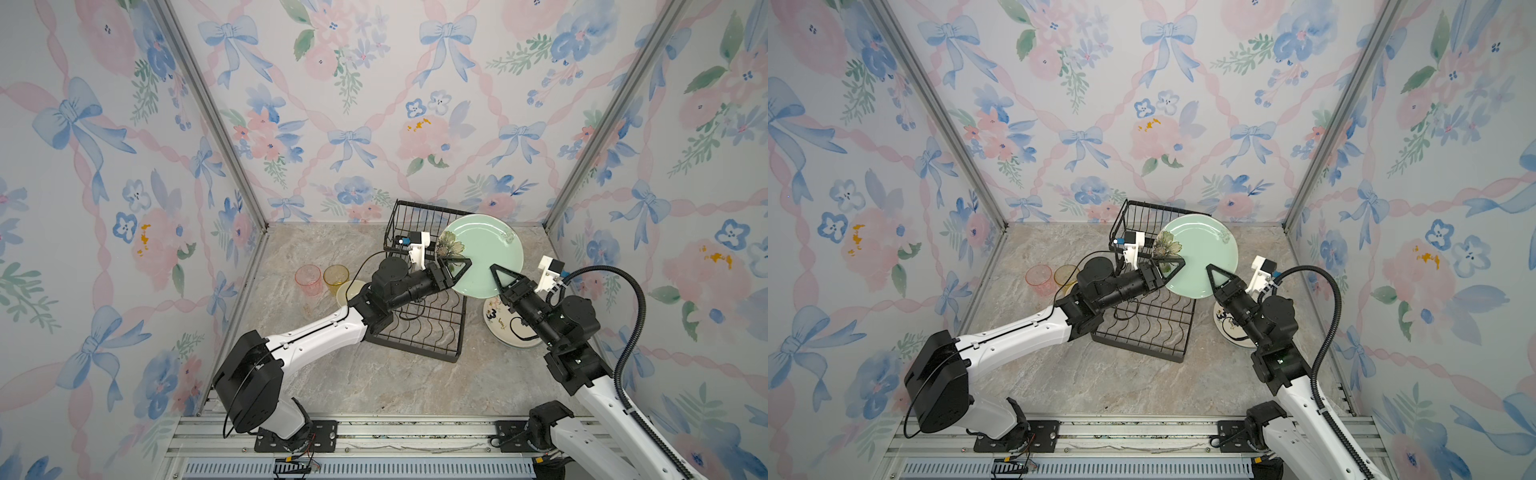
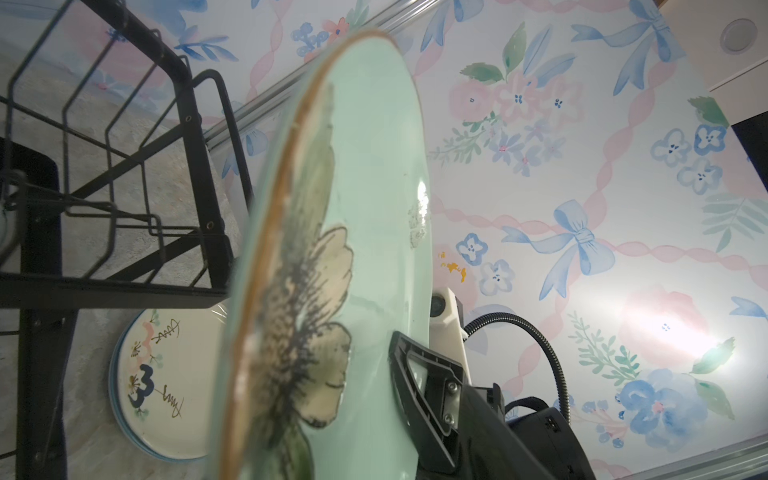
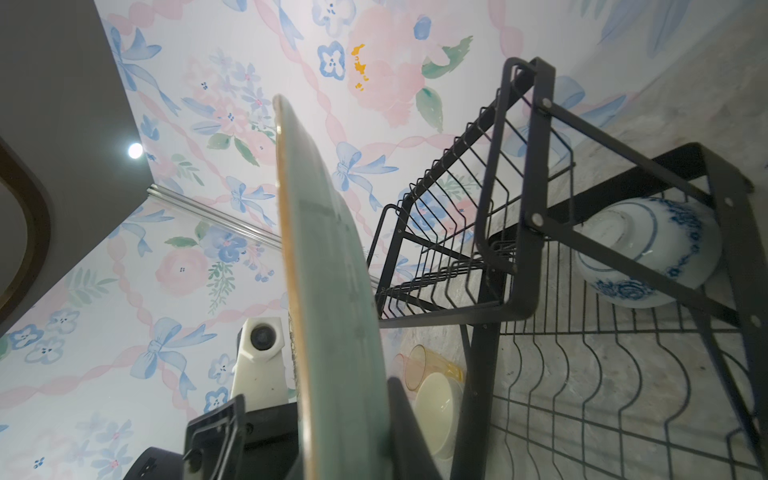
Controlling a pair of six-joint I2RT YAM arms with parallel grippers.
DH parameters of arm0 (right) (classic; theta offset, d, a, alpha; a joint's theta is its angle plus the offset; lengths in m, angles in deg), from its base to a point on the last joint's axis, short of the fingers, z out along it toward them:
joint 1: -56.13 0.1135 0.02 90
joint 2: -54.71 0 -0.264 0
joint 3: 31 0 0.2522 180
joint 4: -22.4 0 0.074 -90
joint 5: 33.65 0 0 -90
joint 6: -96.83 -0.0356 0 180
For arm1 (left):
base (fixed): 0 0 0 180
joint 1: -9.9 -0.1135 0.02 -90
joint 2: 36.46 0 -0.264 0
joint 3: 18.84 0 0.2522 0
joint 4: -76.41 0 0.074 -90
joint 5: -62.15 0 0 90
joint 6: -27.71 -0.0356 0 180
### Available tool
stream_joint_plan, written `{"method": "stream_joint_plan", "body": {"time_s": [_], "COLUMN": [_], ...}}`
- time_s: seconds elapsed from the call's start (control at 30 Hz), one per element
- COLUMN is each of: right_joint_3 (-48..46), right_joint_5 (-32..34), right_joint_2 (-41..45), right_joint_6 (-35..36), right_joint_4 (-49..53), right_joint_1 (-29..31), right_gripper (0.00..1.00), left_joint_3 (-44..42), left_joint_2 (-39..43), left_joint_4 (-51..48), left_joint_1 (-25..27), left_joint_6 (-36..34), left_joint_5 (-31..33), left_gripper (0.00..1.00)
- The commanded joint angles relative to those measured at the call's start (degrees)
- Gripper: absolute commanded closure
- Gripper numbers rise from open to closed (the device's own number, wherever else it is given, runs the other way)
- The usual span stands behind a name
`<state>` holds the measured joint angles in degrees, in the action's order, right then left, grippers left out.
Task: Unload the mixed dishes from the dish rack
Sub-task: 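Hold the green plate toward the right gripper while the right gripper grasps its rim, then open the left gripper and lower the green plate onto the stack with the right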
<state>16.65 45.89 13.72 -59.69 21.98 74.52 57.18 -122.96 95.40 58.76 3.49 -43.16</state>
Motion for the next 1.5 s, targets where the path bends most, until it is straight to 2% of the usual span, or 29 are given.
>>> {"method": "stream_joint_plan", "body": {"time_s": [0.0, 0.23, 0.43, 0.57, 0.73, 0.83, 0.97, 1.1, 1.27, 1.47], "right_joint_3": [0.61, -1.12, -0.75, -0.3, 3.72, 3.5, 0.02, -1.77, -4.51, -7.16], "right_joint_5": [4.33, 6.19, 9.02, 8.79, 13.99, 12.66, 9.6, 10.19, 9.0, 4.57], "right_joint_2": [2.18, 4.92, 9.09, 11.16, 11.92, 11.64, 12.98, 12.92, 9.89, 3.63], "right_joint_6": [0.04, -0.81, 0.27, -0.88, -0.36, -2.25, -4.11, -3.5, -2.35, -1.84], "right_joint_4": [0.67, 3.13, 11.28, 16.89, 34.98, 40.62, 39.67, 41.35, 39.0, 33.36], "right_joint_1": [0.15, -0.52, -3.99, -8.01, -12.07, -16.43, -21.11, -23.82, -26.26, -29.29], "right_gripper": [1.0, 1.0, 1.0, 1.0, 1.0, 1.0, 1.0, 1.0, 1.0, 1.0], "left_joint_3": [1.15, 1.44, 0.36, -0.47, -0.58, -1.97, -4.53, -5.16, -6.39, -9.06], "left_joint_2": [-0.25, 0.27, 2.31, 4.76, 10.14, 13.38, 16.59, 17.4, 18.52, 21.68], "left_joint_4": [4.51, 0.27, -4.97, -10.45, -19.44, -21.79, -21.99, -23.11, -25.2, -27.19], "left_joint_1": [-0.36, -0.45, -0.52, -0.51, 1.36, 1.75, 1.72, 1.72, 1.72, 1.76], "left_joint_6": [-3.38, -8.4, -11.72, -15.08, -22.24, -24.01, -24.97, -25.85, -26.2, -27.01], "left_joint_5": [-1.57, 0.3, 3.54, 8.86, 20.55, 25.41, 28.73, 29.53, 31.23, 34.67], "left_gripper": [0.02, 0.02, 0.02, 0.02, 0.02, 0.02, 0.02, 0.02, 0.02, 0.02]}}
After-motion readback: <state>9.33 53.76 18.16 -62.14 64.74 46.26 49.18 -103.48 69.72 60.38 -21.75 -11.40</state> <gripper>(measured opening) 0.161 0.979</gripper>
